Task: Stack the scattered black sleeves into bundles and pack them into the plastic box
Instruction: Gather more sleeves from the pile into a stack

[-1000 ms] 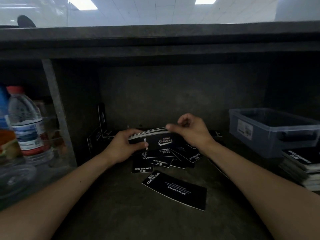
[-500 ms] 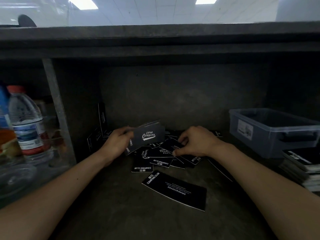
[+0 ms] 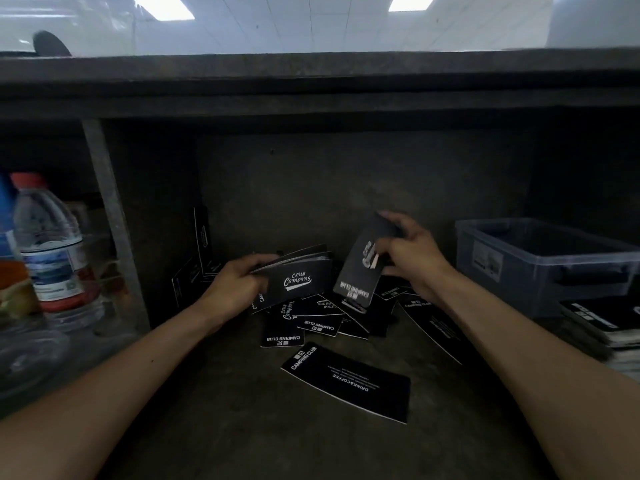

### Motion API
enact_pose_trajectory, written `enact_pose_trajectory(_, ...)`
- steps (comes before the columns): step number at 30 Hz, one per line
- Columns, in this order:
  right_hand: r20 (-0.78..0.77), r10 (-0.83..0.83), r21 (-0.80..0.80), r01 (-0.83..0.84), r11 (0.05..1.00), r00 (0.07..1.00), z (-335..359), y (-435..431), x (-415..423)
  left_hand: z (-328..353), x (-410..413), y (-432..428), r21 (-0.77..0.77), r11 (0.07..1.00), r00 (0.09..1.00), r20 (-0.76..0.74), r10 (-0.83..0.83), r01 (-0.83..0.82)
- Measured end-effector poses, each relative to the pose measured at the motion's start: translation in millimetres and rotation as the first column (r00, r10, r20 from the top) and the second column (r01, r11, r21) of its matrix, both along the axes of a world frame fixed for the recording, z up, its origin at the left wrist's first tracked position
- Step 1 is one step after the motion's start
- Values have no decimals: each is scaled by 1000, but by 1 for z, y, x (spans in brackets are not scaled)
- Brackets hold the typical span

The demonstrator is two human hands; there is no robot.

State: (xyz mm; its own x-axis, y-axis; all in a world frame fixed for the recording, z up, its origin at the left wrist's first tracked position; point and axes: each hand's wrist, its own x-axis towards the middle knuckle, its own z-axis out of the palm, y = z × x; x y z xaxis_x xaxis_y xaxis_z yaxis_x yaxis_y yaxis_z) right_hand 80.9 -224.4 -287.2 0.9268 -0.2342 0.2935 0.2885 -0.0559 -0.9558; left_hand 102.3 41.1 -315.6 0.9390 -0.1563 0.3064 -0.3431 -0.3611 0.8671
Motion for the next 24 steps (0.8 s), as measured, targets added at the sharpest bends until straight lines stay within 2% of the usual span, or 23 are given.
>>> enact_pose_trajectory(4,-132,95,129,-78,989,987,-15,8,6,0,-3,0,46,996,996,27,-80,79)
enact_pose_trajectory(7,-171,67,14,-65,998,983,-21,12,6,1,-4,0,66,993,994,45,-99,96)
enact_pose_trajectory(9,-160,-16,-144,-8,990,987,-25,12,5,1,-6,0,84,990,992,47,-118,114)
enact_pose_trajectory(11,-155,-111,-417,37,908,982,-32,13,7,-1,-8,-1,98,987,988,70,-136,129)
enact_pose_trajectory(13,-131,-174,-705,31,709,976,-34,17,3,-3,-7,-1,102,986,984,102,-143,133)
enact_pose_trajectory(14,-111,-183,-778,29,628,977,-33,19,1,-3,-6,-1,109,985,983,116,-143,130)
enact_pose_trajectory(17,-133,-214,-841,5,541,968,-20,22,-6,-4,0,1,115,987,984,124,-129,115)
enact_pose_trajectory(20,-253,-303,-920,-132,368,919,-9,18,-10,-7,3,1,93,990,987,110,-117,107)
enact_pose_trajectory(22,-324,-324,-909,-199,366,889,-5,16,-13,-8,6,1,83,993,989,114,-95,86)
enact_pose_trajectory(24,-365,-322,-882,-213,420,874,-2,13,-14,-9,7,2,58,997,991,116,-62,56)
